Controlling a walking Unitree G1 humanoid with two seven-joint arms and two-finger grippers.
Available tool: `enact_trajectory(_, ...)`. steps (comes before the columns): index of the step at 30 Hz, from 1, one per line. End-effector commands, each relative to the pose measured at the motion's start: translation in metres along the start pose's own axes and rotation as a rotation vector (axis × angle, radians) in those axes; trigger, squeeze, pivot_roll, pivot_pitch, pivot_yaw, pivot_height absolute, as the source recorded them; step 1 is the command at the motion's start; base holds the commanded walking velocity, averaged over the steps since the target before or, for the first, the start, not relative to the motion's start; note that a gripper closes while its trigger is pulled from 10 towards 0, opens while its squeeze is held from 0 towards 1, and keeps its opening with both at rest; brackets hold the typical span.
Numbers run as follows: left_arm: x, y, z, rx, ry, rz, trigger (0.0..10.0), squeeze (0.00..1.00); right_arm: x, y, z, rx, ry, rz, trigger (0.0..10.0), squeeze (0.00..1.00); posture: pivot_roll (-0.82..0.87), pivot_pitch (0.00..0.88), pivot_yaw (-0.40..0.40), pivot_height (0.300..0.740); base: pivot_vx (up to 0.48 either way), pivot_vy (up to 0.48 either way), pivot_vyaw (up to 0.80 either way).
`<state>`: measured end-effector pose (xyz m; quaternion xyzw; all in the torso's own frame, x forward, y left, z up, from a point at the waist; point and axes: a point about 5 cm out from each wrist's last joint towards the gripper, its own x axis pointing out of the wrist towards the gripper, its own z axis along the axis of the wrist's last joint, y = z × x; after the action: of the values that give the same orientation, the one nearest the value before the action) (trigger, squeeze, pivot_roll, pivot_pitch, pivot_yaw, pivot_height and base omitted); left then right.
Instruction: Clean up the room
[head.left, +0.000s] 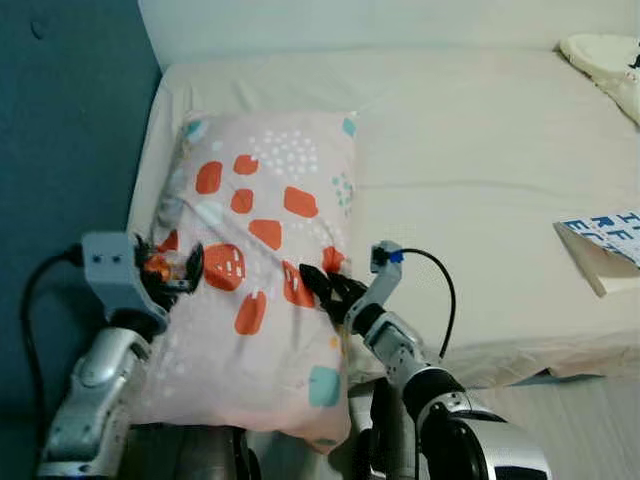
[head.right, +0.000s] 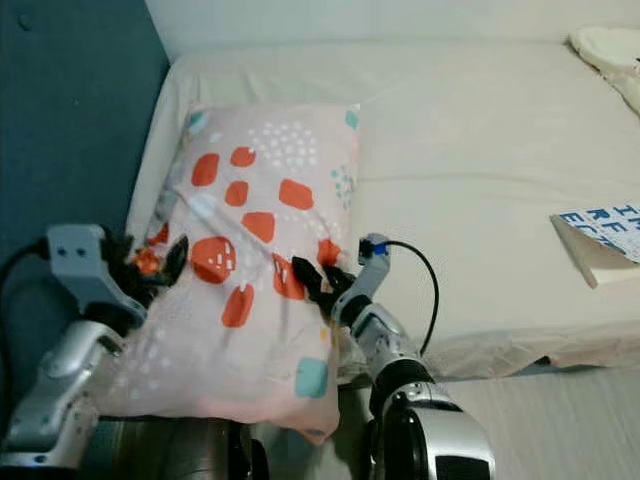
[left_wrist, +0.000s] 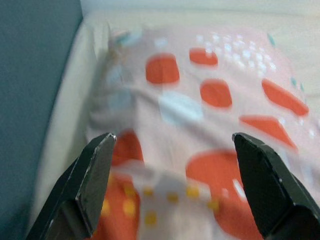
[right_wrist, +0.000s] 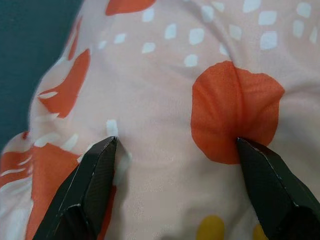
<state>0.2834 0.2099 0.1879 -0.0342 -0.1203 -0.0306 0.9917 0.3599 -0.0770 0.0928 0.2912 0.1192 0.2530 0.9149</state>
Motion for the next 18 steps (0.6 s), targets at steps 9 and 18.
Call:
enact_trajectory(9,-0.003,-0.005,0.01,-0.015,0.015,-0.011,10.0,0.0,-0.01,-0.023,-0.014,-0.126,0.164,-0.242,0.0,0.0,0.26,0.47,-0.053,0.598,0.0,0.0,0.0)
enact_trajectory(18,-0.004,-0.008,0.012,-0.026,0.04,-0.012,10.0,0.0,-0.024,-0.049,0.015,-0.348,0.142,-0.352,0.0,0.0,0.27,0.468,-0.055,0.598,0.0,0.0,0.0)
